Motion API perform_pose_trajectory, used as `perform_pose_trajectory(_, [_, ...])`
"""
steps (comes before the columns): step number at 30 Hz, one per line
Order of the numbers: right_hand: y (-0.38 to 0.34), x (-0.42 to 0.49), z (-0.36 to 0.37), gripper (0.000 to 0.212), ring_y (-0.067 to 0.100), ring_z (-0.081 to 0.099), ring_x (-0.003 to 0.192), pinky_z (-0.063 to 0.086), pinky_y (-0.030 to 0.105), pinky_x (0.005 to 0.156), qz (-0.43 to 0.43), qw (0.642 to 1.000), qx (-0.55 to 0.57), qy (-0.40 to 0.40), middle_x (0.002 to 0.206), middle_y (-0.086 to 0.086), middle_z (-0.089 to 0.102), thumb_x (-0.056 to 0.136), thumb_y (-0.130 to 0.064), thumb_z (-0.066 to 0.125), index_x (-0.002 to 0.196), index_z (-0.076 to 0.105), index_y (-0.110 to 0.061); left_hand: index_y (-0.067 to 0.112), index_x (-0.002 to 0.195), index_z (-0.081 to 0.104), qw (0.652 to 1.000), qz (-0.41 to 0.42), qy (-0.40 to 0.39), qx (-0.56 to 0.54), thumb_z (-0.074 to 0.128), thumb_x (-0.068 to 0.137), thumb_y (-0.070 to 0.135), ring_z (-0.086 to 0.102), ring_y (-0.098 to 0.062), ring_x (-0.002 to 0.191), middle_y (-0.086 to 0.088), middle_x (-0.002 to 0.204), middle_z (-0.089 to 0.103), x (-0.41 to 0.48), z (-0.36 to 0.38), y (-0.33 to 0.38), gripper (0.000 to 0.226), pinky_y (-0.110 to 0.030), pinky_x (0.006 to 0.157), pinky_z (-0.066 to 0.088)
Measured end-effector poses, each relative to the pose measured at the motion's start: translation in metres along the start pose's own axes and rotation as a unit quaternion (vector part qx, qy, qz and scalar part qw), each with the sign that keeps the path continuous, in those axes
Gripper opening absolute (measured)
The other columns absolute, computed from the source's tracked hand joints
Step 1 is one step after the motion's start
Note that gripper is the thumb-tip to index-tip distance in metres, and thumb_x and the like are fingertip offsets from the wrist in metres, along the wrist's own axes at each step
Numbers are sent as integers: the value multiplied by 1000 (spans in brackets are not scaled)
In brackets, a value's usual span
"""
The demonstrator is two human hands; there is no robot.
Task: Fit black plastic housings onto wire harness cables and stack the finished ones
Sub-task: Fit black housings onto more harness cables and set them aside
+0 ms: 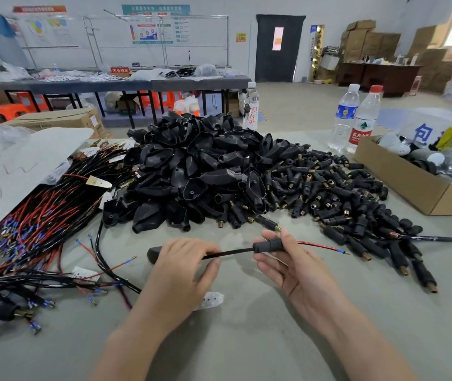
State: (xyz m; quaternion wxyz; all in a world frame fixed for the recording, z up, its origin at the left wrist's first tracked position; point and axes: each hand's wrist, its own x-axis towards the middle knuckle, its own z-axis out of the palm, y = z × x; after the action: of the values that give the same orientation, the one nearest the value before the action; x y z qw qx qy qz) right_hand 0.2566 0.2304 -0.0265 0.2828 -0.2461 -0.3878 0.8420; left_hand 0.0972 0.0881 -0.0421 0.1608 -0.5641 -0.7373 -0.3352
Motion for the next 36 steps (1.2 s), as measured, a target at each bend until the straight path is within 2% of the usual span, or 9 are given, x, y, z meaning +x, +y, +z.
perform_pose_trajectory(3, [1,0,1,40,22,75,85,60,26,69,-4,1000,-10,-9,111,16,75,92,-39,58,112,72,-7,25,95,68,1000,21,23,1,52,93,33,50,3,87,23,88,62,1,3,0,18,-12,93,30])
perform_pose_trajectory(6, [2,0,2,45,23,74,85,61,30,71,-14,999,-27,-26,112,13,74,86,-43,59,114,70,-10,20,96,73,997,58,46,34,53,95,29,57,-3,80,16,87,70,2,6,0,22,-28,86,39])
perform_pose_trajectory(8, [4,-1,4,46,23,75,86,61,30,70,-20,998,-41,-34,113,12,74,85,-44,59,114,71,-11,19,97,74,994,73,48,65,51,97,29,63,-10,76,14,86,70,1,7,0,25,-32,82,41])
perform_pose_trajectory(15, [12,-6,12,39,24,74,87,59,28,67,-40,991,-117,-57,109,13,75,83,-50,62,103,78,-21,18,100,72,991,114,45,61,54,96,25,56,-10,70,12,77,63,1,16,12,20,-28,80,39])
perform_pose_trajectory(18, [9,-5,11,39,25,74,85,59,28,66,-55,992,-106,-47,109,14,75,88,-46,58,103,78,-16,18,104,72,995,78,58,29,57,93,30,58,-8,77,14,86,69,1,13,8,22,-29,84,41])
perform_pose_trajectory(21, [5,-4,8,38,25,74,82,59,28,64,-65,995,-72,-29,110,16,74,88,-43,58,102,78,-14,20,94,72,997,52,51,21,55,94,33,60,-8,80,15,86,68,2,9,5,21,-30,86,41])
perform_pose_trajectory(27, [12,-7,12,34,26,74,89,59,31,68,-43,991,-117,-56,111,12,74,92,-45,56,104,77,-21,20,90,69,998,51,42,-7,55,94,30,56,-8,81,16,86,65,0,12,16,18,-28,83,40])
perform_pose_trajectory(33, [6,-5,9,37,24,73,85,58,28,68,-66,991,-112,-29,107,11,75,86,-49,59,102,78,-22,24,96,66,999,17,-24,-24,51,95,37,60,-8,89,18,95,63,-2,11,11,19,-28,84,42])
perform_pose_trajectory(36, [8,-5,10,36,24,73,86,58,29,67,-57,991,-111,-38,108,11,75,88,-47,59,104,78,-21,26,94,65,999,-1,-28,-37,50,95,37,60,-6,89,18,94,63,-3,10,11,18,-30,82,45])
